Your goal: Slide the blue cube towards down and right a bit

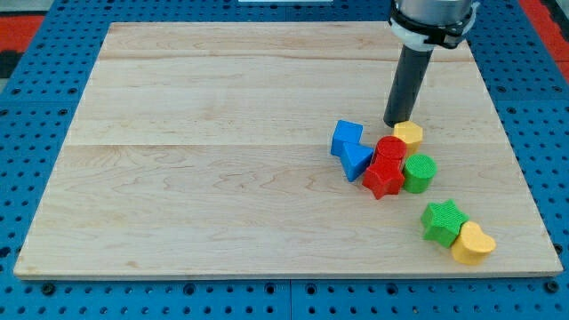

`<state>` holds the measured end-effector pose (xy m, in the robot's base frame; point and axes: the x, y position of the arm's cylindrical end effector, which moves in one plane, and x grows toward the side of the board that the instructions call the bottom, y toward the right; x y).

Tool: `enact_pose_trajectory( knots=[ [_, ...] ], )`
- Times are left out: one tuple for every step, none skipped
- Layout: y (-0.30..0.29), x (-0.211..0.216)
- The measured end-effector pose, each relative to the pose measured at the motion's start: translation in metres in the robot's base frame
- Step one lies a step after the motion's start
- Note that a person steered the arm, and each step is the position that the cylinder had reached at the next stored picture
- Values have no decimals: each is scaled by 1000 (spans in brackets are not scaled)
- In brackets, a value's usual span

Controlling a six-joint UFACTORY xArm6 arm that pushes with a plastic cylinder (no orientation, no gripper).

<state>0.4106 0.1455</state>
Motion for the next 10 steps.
enact_pose_trajectory(
  knots=[
    [1, 12],
    [5, 21],
    [16, 21],
    [16, 13],
    [21, -7],
    [14, -21],
    [-16, -22],
    [-51, -20],
    [-68, -14],
    [-83, -8]
  ],
)
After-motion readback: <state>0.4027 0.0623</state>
